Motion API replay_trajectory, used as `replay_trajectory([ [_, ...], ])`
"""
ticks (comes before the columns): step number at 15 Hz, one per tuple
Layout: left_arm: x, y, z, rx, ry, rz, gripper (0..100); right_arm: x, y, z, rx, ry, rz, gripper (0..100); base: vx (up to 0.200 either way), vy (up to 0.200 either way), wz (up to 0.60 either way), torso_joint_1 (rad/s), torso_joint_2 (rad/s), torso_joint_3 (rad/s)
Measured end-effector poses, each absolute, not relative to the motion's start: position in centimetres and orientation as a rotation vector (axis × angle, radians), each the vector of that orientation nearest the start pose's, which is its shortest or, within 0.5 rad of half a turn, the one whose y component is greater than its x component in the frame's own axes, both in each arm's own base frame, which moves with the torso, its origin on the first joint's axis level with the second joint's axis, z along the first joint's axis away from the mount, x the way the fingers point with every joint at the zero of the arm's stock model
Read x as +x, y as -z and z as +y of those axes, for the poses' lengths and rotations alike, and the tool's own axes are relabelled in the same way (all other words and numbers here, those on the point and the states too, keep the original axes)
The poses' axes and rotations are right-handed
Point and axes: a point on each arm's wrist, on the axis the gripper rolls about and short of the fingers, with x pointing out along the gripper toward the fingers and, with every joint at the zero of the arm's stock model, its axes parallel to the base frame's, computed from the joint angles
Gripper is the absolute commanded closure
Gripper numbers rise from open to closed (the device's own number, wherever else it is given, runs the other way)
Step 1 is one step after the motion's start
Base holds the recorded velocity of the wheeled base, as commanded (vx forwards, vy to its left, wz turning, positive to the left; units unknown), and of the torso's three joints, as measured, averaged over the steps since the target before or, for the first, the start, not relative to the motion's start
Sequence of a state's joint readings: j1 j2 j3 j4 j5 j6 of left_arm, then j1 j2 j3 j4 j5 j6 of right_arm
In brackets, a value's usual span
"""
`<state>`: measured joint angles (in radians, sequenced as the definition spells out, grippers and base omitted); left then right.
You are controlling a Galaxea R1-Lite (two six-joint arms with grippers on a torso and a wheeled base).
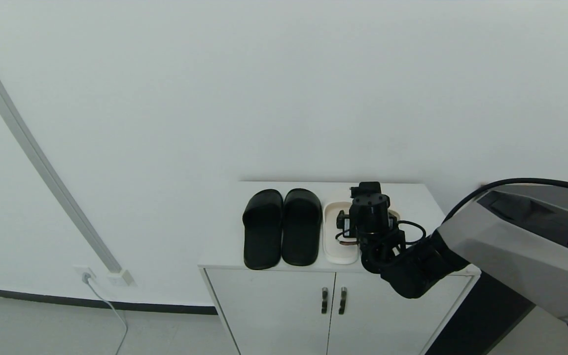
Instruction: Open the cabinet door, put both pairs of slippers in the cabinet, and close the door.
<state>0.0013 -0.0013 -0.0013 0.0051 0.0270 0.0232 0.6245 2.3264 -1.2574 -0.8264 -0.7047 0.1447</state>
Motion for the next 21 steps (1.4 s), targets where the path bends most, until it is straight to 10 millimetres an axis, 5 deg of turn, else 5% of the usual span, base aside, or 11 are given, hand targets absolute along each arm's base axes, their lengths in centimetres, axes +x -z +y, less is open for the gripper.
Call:
replay_trajectory([
  [4,-2.3,-7.5,0.1,0.022,-0.028,0.002,100,39.3,-7.8,24.8,-0.003,0.103,0.195,0,0.000,0.000,0.00,0.000,0.00,0.000],
  [5,-2.3,-7.5,0.1,0.022,-0.028,0.002,100,39.8,-7.9,24.8,0.001,0.107,0.190,100,0.000,0.000,0.00,0.000,0.00,0.000],
  [15,-2.3,-7.5,0.1,0.023,-0.027,0.003,100,40.8,-8.9,24.8,0.023,0.100,0.162,100,0.000,0.000,0.00,0.000,0.00,0.000],
  [18,-2.3,-7.5,0.1,0.023,-0.025,0.002,100,38.7,-10.6,24.3,0.018,0.065,0.171,100,0.000,0.000,0.00,0.000,0.00,0.000],
  [21,-2.3,-7.5,0.0,0.030,-0.024,0.003,100,33.9,-12.8,22.3,0.000,-0.054,0.223,100,0.000,0.000,0.00,0.000,0.00,0.000],
])
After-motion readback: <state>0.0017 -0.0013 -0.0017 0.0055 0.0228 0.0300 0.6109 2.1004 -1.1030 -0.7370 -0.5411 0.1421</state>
